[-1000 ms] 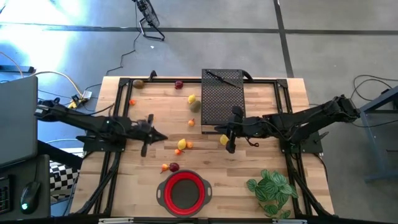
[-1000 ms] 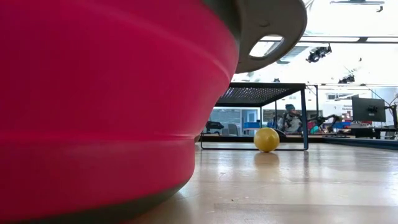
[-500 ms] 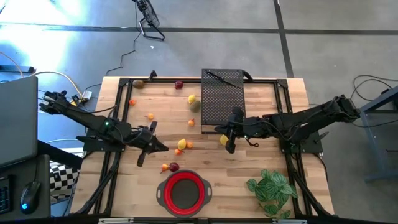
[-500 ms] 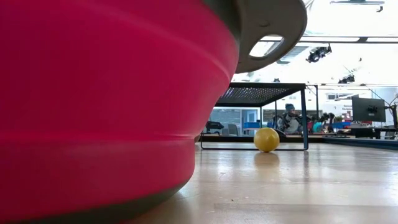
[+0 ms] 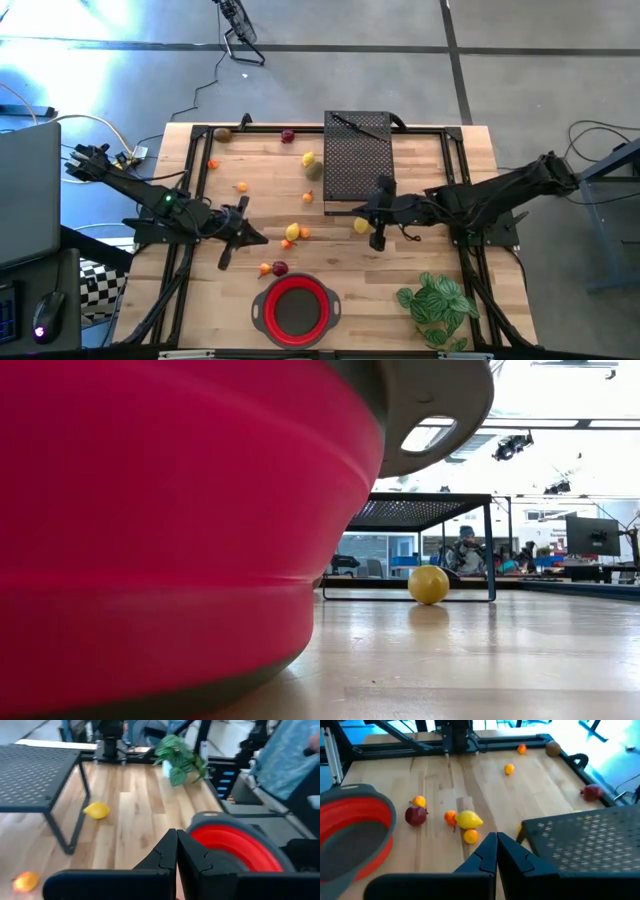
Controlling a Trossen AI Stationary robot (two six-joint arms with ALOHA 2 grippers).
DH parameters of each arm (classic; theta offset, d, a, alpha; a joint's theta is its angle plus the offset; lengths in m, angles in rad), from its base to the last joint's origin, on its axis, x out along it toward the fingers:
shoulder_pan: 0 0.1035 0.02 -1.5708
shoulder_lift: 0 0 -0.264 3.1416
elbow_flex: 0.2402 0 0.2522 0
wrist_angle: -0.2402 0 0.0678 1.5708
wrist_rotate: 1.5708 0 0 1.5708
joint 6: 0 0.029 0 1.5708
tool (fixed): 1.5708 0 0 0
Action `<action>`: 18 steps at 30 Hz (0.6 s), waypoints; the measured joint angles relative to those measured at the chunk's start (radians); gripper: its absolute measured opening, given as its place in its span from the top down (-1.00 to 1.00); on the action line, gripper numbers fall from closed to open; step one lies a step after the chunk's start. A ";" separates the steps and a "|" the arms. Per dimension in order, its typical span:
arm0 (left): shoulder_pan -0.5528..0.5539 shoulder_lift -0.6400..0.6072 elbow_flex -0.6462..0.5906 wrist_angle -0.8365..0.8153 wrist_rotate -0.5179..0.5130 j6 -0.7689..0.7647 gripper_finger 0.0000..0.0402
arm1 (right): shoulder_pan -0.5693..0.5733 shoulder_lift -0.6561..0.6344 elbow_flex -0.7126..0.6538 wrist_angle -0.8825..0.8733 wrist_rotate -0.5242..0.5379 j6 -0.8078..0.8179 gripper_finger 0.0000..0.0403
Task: Pick & Place Fruit
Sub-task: Put the red strainer bowl on the shelf
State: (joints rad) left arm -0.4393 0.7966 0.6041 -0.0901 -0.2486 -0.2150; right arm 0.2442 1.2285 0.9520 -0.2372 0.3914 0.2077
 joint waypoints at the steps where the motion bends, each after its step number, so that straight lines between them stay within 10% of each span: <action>1: 0.000 0.000 0.000 0.000 -0.007 0.000 1.00 | 0.000 -0.019 0.000 -0.009 0.000 -0.009 0.99; 18: 0.000 0.144 0.000 -0.034 -0.083 -0.377 1.00 | 0.000 -0.193 0.000 -0.109 0.003 -0.056 0.99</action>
State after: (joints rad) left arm -0.4389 0.9410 0.6041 -0.1237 -0.3319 -0.5925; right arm 0.2443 1.0355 0.9524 -0.3458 0.3946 0.1520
